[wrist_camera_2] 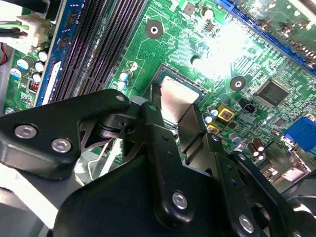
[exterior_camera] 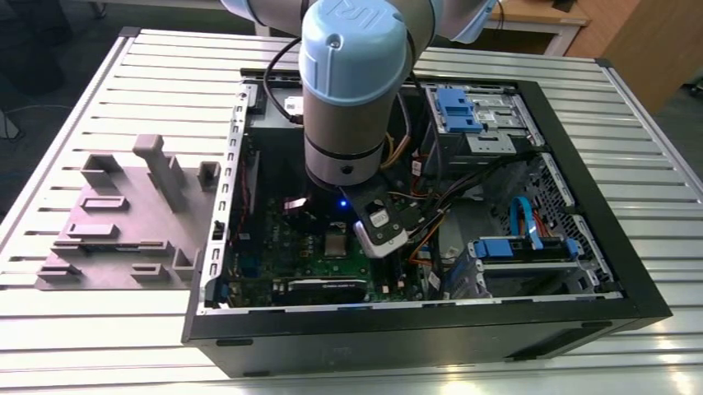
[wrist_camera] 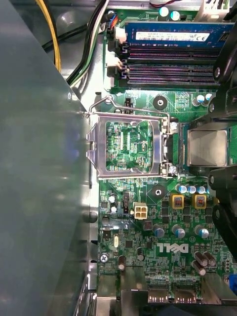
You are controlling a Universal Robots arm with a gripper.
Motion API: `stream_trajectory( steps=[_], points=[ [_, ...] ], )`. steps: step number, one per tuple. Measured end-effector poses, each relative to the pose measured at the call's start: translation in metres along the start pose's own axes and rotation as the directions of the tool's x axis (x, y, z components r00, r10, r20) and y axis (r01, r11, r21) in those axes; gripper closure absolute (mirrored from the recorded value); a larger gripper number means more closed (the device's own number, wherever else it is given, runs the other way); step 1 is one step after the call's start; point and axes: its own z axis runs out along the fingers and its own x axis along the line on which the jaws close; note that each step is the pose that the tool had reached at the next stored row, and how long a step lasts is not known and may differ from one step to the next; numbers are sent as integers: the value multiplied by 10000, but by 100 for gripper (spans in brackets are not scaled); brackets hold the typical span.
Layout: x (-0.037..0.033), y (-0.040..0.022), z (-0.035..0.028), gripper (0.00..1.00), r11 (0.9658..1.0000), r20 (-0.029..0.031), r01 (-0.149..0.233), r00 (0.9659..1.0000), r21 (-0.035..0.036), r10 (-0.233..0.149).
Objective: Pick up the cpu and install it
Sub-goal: 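Place the cpu into insertion slot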
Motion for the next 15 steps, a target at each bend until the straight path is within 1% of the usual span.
stream_trajectory(
  steps=[7,9,10,15],
  points=[
    [0,0,4,61,10000,3,1,10000,-2,-1],
    [-1,0,5,60,10000,4,1,10000,-4,-1],
    [0,0,4,54,10000,1,0,10000,-3,0],
    [0,0,4,54,10000,1,0,10000,-1,0]
  ],
)
